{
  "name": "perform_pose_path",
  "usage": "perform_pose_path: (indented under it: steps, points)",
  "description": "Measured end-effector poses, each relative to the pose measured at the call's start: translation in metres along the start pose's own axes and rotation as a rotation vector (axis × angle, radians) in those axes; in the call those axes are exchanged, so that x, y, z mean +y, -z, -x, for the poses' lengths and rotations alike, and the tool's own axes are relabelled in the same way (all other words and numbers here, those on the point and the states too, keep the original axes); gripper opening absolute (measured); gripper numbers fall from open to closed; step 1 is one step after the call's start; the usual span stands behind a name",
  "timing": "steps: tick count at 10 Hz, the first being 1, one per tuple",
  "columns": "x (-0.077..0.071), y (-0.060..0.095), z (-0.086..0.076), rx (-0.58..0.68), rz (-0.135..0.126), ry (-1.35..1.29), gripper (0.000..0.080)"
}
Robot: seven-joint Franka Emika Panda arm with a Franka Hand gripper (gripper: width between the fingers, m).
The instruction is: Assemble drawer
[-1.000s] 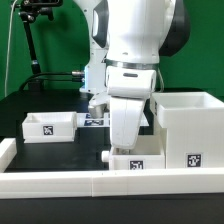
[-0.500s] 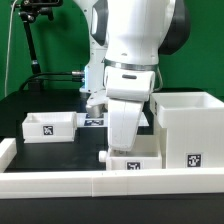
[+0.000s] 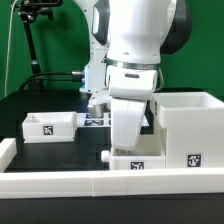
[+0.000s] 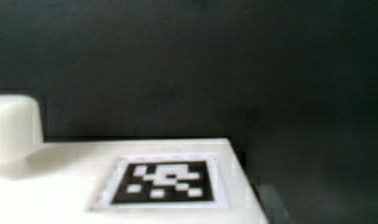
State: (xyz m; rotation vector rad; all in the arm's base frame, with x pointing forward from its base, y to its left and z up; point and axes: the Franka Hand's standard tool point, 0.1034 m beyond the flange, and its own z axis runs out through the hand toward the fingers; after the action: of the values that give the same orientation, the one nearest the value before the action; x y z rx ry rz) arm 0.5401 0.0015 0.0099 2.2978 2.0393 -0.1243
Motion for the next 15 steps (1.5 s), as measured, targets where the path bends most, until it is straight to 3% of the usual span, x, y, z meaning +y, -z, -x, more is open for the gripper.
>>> perform_pose_path:
  steps: [12,15]
  points:
    - [0.0027,-0.0005,0.0064,-0.014,0.001,0.074,0.0042]
    - [0.0032,-0.0008,0.0035,-0.011,0.021,0.121,0.0042]
